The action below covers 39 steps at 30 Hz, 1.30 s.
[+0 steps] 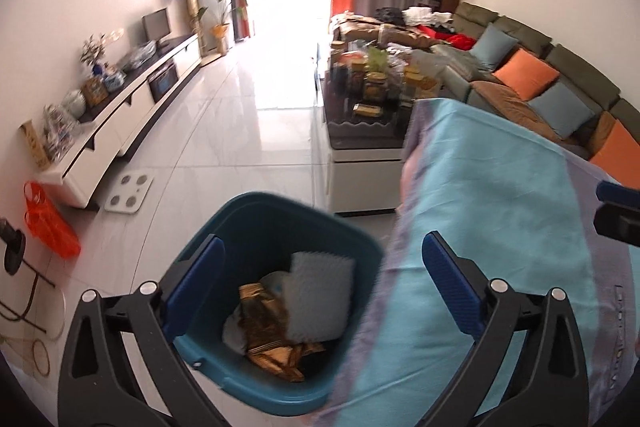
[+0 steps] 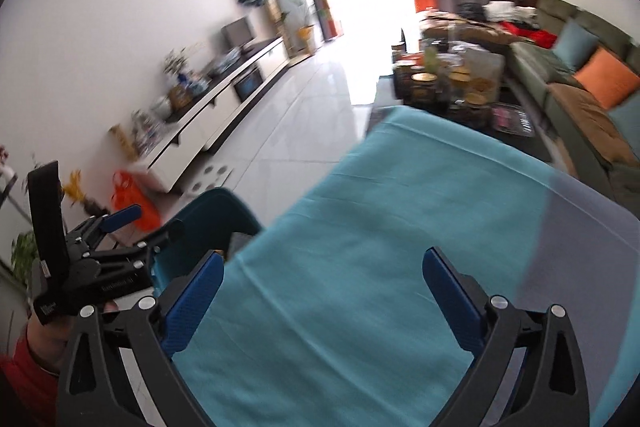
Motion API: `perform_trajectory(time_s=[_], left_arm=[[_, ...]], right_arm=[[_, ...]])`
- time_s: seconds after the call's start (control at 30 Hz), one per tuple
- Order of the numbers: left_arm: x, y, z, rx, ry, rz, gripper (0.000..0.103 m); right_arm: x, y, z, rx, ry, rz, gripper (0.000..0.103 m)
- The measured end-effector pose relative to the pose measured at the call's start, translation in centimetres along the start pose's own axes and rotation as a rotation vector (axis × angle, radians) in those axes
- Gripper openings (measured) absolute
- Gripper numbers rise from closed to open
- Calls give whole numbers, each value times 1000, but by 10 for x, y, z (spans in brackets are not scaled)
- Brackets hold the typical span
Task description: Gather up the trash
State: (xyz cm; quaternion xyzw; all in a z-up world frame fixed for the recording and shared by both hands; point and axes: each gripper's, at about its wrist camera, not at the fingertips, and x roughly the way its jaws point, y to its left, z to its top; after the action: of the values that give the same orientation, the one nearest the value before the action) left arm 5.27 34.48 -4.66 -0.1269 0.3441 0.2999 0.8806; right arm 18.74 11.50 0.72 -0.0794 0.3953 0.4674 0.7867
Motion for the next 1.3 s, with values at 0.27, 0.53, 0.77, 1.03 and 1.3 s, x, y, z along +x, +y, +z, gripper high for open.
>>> perform_trajectory(time_s=[0.27,0.53,0.77,1.03,1.3], left_arm=[[-19,-76,11,103,-44,-82,97],[-34,-149,10,186,-95,-169,97],[-52,-191,2,235,-169,-271,97],[-64,-210,-7,290,-184,-332,97],[-79,-209,-10,295,-222,-354,97]], right_arm=[[-67,-56,-44,103,-118,-148,96],[-121,-93,-92,180,-218,-301,96],[-161,-111,-130,241,-312,-446,96],[-200,-130,-170,330,-401,-590,96],[-240,-121,-190,354,-512,-704,96]])
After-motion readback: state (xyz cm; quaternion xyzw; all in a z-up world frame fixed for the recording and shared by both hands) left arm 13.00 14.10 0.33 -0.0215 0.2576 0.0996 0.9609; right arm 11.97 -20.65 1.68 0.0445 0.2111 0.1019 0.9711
